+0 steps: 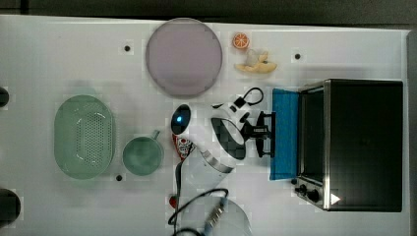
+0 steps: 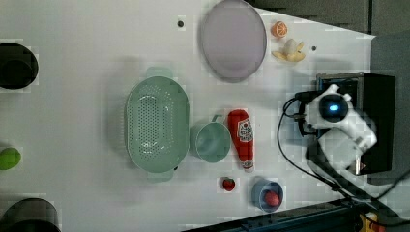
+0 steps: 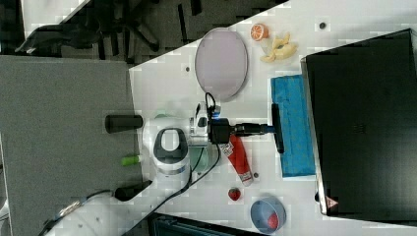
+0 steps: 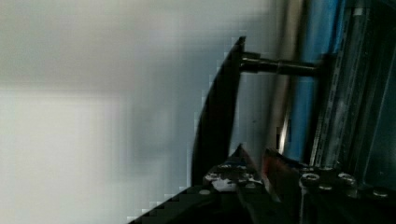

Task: Flap open oven.

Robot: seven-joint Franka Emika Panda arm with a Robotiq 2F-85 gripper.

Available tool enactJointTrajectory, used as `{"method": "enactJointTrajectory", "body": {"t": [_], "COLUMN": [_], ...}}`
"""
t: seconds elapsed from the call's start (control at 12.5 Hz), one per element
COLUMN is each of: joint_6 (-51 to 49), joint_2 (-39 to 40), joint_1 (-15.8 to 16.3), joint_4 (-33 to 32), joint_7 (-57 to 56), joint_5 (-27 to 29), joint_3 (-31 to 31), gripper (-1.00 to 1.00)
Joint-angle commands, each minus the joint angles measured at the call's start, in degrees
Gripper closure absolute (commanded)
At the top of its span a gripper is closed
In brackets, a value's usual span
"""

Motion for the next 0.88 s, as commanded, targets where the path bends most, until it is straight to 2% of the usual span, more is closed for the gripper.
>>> {"method": "enactJointTrajectory", "body": {"t": [0.08,0.48,0.88], "joint_6": [-0.5,0.1,4.8], "joint_2": [3.4,10.1,8.4], "joint_1": [2.1,3.1,3.1], "joint_4": [1.2,4.5,5.5], "joint_7": [6.3,9.3,9.8], "joint_5": [-1.4,-1.3,0.7], "joint_3": [0.4,0.3,0.2], "gripper": [0.65,0.65,0.65]}}
